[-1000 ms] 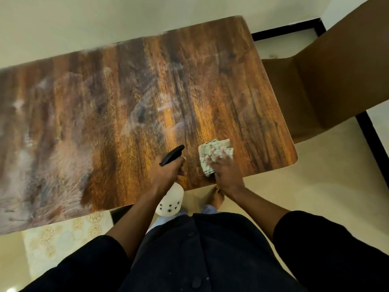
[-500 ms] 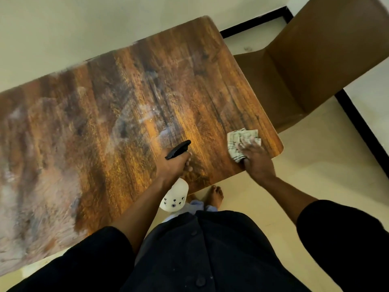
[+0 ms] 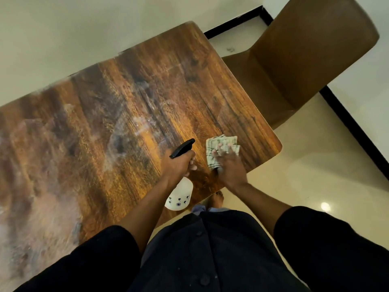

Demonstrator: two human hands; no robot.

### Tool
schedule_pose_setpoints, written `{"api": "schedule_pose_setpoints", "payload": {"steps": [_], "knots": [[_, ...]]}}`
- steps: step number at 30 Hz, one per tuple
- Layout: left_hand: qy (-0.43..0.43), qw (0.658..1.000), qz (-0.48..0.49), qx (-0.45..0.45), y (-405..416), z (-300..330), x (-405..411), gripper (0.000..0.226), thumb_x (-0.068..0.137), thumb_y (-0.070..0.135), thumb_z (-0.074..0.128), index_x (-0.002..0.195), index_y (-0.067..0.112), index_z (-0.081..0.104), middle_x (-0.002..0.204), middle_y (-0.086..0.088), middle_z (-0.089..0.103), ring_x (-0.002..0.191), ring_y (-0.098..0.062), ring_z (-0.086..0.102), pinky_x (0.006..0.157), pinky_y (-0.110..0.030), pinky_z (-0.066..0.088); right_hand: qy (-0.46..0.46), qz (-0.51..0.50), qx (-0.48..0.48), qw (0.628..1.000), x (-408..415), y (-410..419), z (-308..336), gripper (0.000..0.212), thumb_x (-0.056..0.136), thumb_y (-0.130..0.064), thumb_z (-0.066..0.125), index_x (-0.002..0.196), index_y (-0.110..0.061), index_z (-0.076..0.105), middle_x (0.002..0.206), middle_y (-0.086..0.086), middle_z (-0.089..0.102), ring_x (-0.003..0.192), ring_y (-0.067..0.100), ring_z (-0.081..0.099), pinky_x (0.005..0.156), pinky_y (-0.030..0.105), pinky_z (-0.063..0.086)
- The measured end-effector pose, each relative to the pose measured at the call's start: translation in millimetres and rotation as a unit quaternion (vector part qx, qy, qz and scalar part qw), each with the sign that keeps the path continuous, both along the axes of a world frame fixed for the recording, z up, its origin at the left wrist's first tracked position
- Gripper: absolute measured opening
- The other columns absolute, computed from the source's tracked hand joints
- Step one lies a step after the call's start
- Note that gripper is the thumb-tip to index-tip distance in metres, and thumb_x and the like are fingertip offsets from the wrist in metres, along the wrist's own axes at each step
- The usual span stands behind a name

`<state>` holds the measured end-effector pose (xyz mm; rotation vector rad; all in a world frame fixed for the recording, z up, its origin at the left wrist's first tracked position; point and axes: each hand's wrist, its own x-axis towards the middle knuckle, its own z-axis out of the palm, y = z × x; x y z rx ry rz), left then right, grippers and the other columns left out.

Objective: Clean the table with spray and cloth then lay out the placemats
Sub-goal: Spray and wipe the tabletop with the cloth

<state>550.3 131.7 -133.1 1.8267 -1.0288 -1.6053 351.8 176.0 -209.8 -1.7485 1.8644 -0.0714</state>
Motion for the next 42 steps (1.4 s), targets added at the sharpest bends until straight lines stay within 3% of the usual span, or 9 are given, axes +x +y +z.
{"api": "schedule_pose_setpoints", "payload": {"steps": [5,10,12,18,22,28,33,36,42], "knots": [[-0.001,1.000,0.001,-0.009,-9.3,-5.5,7.6,0.016,0.097,0.010,0.072,0.083,0.003,0.075,0.073,-0.017,0.071,0.077,-0.045,0.080,0.053,-0.031,0.051,0.041,0.132,0.024,0.990,36.8,4.7,-2.5,0.076,0.100,-0.038,0.055,0.164,-0.025,0.014,0.172,0.002,0.001,0.157,0.034,-0.009,0.125,0.048,0.003],[0.000,1.000,0.006,0.004,-13.1,-6.0,12.3,0.019,0.100,0.005,0.069,0.081,0.001,0.071,0.070,-0.014,0.068,0.066,-0.033,0.076,0.047,-0.028,0.046,0.063,0.119,0.024,0.991,33.5,-0.8,-12.6,0.075,0.102,-0.035,0.051,0.163,-0.028,0.009,0.172,0.000,0.001,0.157,0.032,-0.010,0.127,0.048,0.007],[0.007,1.000,0.019,0.015,-15.9,-9.3,12.3,0.022,0.101,0.006,0.069,0.080,0.002,0.070,0.068,-0.012,0.067,0.068,-0.033,0.076,0.046,-0.029,0.046,0.068,0.094,0.025,0.993,29.1,-9.1,-12.6,0.077,0.101,-0.025,0.050,0.164,-0.028,0.005,0.172,0.001,-0.001,0.157,0.032,-0.012,0.126,0.047,0.004],[0.029,0.998,0.041,0.030,-27.8,-13.9,-5.1,0.016,0.098,0.010,0.073,0.091,-0.004,0.072,0.071,-0.014,0.068,0.071,-0.036,0.077,0.049,-0.032,0.049,0.099,0.036,-0.008,0.994,-34.2,-80.3,-10.8,0.073,0.104,-0.031,0.045,0.164,-0.028,0.002,0.171,0.000,-0.004,0.157,0.030,-0.009,0.125,0.047,-0.004],[0.044,0.995,0.085,0.030,-38.9,-11.1,-23.6,0.065,0.075,0.034,0.079,0.117,-0.014,0.066,0.076,-0.015,0.071,0.072,-0.039,0.078,0.050,-0.035,0.052,0.108,0.049,-0.017,0.993,-87.2,-158.2,-18.9,0.074,0.103,-0.029,0.047,0.163,-0.029,0.004,0.171,-0.001,-0.003,0.157,0.029,-0.007,0.126,0.045,-0.001],[0.006,0.989,0.145,0.009,-51.1,-13.1,-42.3,0.013,0.094,0.011,0.072,0.090,-0.001,0.074,0.071,-0.016,0.066,0.063,-0.034,0.077,0.045,-0.028,0.047,0.115,0.107,-0.028,0.987,-106.8,-233.9,-35.2,0.076,0.100,-0.024,0.047,0.164,-0.030,0.005,0.172,0.001,0.001,0.157,0.031,-0.008,0.127,0.048,-0.003],[-0.023,0.977,0.209,0.023,-57.8,-13.9,-50.9,0.018,0.103,0.006,0.068,0.086,0.010,0.074,0.071,-0.009,0.070,0.062,-0.026,0.077,0.044,-0.026,0.046,0.112,0.152,-0.029,0.982,-78.6,-211.1,-27.1,0.071,0.101,-0.035,0.040,0.163,-0.033,0.005,0.171,0.003,0.011,0.157,0.034,0.002,0.127,0.052,0.001],[-0.024,0.972,0.232,0.013,-60.0,-9.1,-55.8,0.017,0.104,0.004,0.068,0.089,0.006,0.074,0.071,-0.011,0.068,0.058,-0.024,0.076,0.042,-0.026,0.046,0.047,0.250,-0.003,0.967,-43.3,-175.9,-16.3,0.068,0.101,-0.039,0.034,0.162,-0.035,0.004,0.170,0.002,0.007,0.156,0.035,-0.008,0.127,0.054,-0.003],[-0.058,0.961,0.269,0.008,-56.4,-11.9,-50.6,0.011,0.101,0.008,0.072,0.106,-0.002,0.072,0.068,-0.006,0.071,0.065,-0.036,0.077,0.045,-0.031,0.053,-0.013,0.416,0.008,0.909,-8.2,-109.7,-29.0,0.081,0.096,-0.013,0.048,0.162,-0.037,0.008,0.171,-0.003,-0.007,0.155,0.029,-0.021,0.125,0.049,-0.010]]}}
